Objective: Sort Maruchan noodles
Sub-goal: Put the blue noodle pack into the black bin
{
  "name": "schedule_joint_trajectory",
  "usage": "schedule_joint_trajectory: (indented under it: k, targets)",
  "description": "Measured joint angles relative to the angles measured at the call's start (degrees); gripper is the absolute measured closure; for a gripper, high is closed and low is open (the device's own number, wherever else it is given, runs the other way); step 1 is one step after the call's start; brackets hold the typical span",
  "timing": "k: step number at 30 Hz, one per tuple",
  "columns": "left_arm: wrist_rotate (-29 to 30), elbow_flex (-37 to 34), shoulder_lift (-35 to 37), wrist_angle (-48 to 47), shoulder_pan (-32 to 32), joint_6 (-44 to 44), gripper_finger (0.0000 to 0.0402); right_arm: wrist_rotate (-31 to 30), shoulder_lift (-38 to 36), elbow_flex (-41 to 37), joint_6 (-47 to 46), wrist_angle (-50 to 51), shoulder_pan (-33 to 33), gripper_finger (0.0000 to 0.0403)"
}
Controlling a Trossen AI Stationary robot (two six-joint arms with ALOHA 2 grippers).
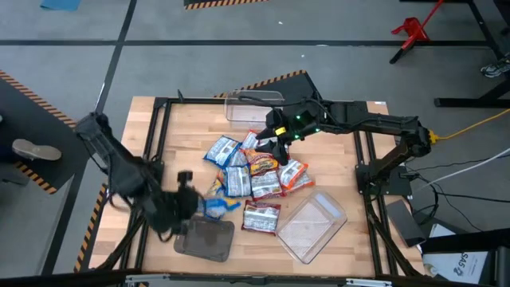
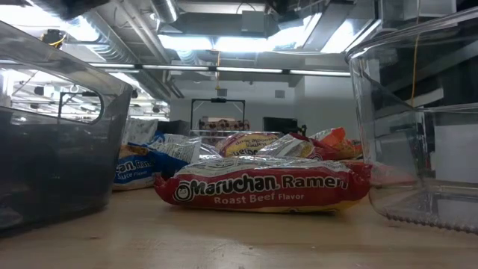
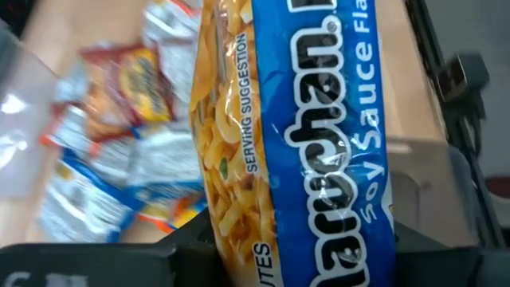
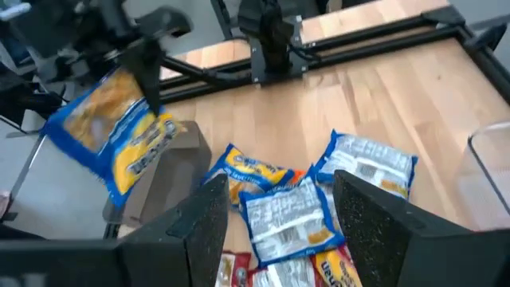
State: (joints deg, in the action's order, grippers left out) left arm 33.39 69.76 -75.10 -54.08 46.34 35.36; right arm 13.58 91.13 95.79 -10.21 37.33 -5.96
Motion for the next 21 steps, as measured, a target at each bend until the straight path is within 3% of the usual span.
schedule_joint_trajectory:
  k: [9, 21]
  targets:
    - [2.54, 3.23, -13.74, -5.09, 8.56, 13.44, 0.0269, 1.05, 0.02, 0.00, 0.01, 0.19, 0.01, 0.0191]
    - [-0.80, 4.30, -25.06, -9.75, 9.45, 20.04, 0.0267, 1.03, 0.07, 0.00, 0.06, 0.17, -0.01, 0.0191]
